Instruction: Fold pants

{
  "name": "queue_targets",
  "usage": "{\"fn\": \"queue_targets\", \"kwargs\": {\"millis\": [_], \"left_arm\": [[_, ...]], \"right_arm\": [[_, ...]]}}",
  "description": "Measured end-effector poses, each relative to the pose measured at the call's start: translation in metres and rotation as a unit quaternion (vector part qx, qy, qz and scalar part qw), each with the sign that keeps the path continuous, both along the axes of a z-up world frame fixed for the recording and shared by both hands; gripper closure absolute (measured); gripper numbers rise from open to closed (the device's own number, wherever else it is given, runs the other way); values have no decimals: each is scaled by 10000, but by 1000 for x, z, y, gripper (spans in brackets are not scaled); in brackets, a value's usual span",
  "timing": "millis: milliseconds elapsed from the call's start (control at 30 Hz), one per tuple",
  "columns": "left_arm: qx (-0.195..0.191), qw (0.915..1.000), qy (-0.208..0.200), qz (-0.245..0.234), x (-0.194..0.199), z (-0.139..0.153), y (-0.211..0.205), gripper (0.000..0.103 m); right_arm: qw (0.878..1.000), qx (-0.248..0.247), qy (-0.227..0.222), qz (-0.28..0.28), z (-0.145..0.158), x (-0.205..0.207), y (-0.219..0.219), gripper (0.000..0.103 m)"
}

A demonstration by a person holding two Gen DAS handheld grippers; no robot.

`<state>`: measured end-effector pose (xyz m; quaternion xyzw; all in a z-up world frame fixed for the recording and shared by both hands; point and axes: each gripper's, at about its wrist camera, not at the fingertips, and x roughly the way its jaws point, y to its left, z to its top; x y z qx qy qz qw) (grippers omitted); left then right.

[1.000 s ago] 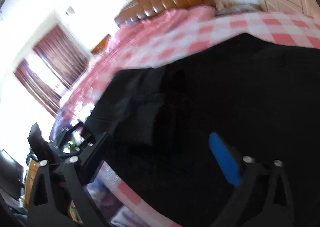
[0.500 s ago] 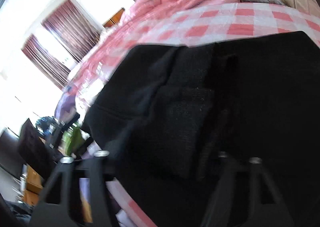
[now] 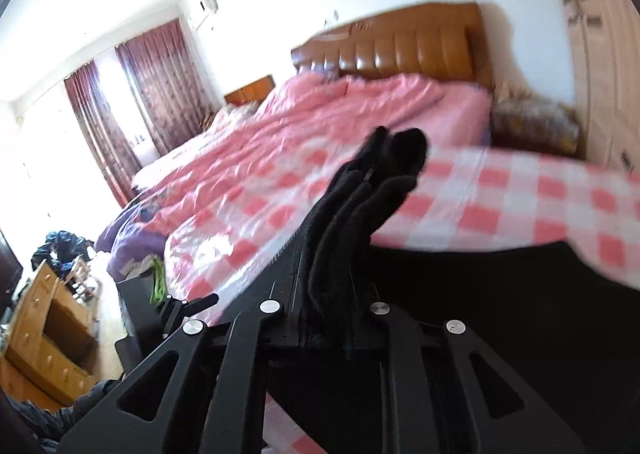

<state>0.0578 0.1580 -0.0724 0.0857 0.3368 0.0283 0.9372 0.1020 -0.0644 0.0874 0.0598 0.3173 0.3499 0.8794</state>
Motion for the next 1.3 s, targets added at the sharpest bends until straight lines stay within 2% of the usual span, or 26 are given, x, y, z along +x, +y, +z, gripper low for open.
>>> {"fn": "queue_targets", "kwargs": {"millis": [100,133,233,300,367,400,533,667,800,933,1000,1067,1167,1267,1300], "left_arm": [[-240,9997,-78,1,2,9,4,6],[-149,9998,-118,-24,1,11,-1,6],[255,9996,-65,-99,2,5,-17,6],[344,9992,0,-177,3,0,-24,6],[504,9986,-20,-158,3,-2,-31,6],[518,9985,-12,-154,4,-2,-31,6],[501,9986,74,-118,6,-2,-28,6],[331,9994,84,-8,6,-4,-24,6],[296,9995,14,89,4,-1,-23,6],[94,9999,-7,143,3,-1,-16,6],[83,9999,32,114,3,-6,-15,6],[40,9999,4,105,2,-7,-14,5],[89,9999,-5,53,2,-6,-16,6],[189,9998,-28,-46,0,-6,-16,6],[230,9996,-69,-123,-4,-5,-17,5]], "right_arm": [[9993,102,-122,-343,7,-15,-39,89],[9990,96,-25,-429,-1,-17,-52,89],[9952,19,570,-796,-54,-19,-85,89],[9903,-4,929,-1029,-91,-18,-104,89],[9838,428,1295,-1160,-125,-17,-125,89],[9822,663,1325,-1157,-129,-18,-131,89],[9871,420,1093,-1088,-121,-19,-123,89],[9863,510,1130,-1088,-127,-20,-124,89],[9877,484,1042,-1061,-118,-24,-118,89],[9883,584,1002,-993,-113,-26,-116,89],[9876,459,1113,-1009,-122,-24,-115,88],[9850,626,1238,-1030,-132,-22,-121,88],[9857,551,1234,-1010,-130,-23,-121,88],[9867,335,1182,-1062,-127,-24,-118,77],[9868,249,1161,-1104,-126,-26,-118,68]]}}
